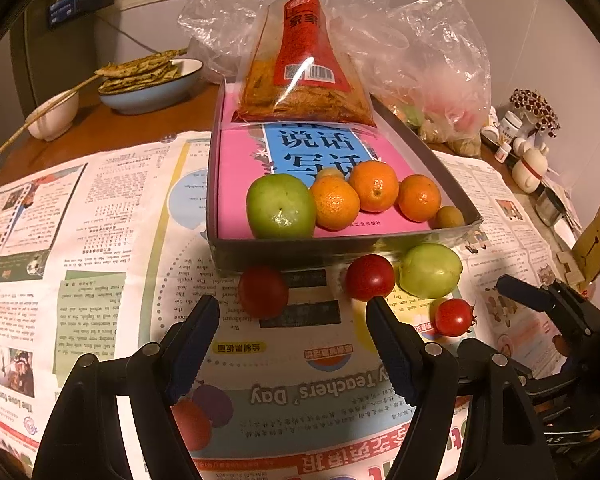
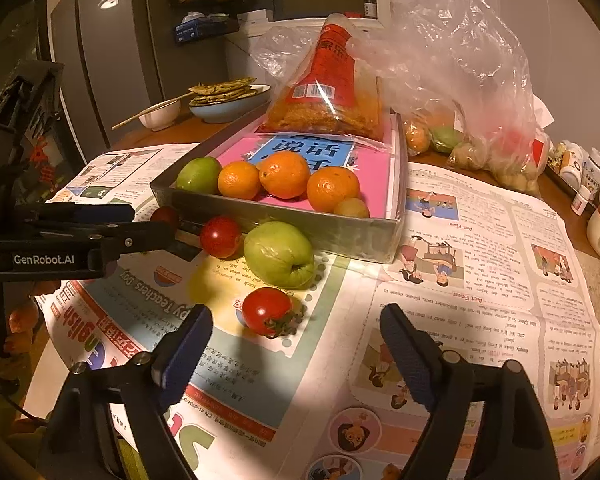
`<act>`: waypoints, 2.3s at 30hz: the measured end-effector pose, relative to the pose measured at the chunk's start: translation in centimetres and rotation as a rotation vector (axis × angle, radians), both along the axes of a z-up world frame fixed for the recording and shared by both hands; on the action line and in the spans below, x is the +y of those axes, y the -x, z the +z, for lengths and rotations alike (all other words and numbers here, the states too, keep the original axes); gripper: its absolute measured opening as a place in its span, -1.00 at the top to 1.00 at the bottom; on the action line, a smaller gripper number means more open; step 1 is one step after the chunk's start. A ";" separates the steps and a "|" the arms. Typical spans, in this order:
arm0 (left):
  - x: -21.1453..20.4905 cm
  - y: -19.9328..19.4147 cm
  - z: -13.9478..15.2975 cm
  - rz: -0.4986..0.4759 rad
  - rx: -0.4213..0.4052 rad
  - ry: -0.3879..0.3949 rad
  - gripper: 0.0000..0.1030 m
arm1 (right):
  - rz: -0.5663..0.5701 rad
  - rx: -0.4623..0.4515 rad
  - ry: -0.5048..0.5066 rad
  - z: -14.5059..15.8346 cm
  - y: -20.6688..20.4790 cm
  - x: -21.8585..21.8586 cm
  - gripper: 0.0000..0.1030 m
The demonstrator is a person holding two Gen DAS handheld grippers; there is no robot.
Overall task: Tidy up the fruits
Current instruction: 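Move the right tool onto a red cherry tomato while the left tool approaches another tomato, then close the left tool on a red cherry tomato while the right tool grips its tomato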
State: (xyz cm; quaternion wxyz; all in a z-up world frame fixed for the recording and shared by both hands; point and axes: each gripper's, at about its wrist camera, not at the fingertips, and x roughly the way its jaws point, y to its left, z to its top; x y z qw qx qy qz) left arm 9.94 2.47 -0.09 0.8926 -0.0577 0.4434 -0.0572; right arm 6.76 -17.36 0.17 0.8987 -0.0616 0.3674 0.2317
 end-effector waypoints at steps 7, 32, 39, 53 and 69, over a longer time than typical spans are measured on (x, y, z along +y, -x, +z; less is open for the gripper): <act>0.0 -0.4 -0.3 -0.013 0.003 0.022 -0.46 | 0.005 0.017 -0.003 -0.5 -0.2 0.4 -0.40; 0.3 -1.8 -1.2 0.004 0.036 0.023 -0.06 | 0.065 0.036 -0.007 -1.7 -0.3 1.5 0.41; 0.0 -2.4 -1.4 0.008 0.046 0.015 -0.06 | 0.066 0.037 -0.013 -1.6 -0.4 1.2 0.41; -1.0 -3.1 -1.7 -0.006 0.057 -0.009 0.39 | 0.030 0.043 -0.039 -1.3 -0.8 -0.5 0.41; -1.2 -2.4 -1.3 -0.014 0.055 -0.020 0.44 | 0.017 0.036 -0.056 -0.9 -0.8 -1.5 0.41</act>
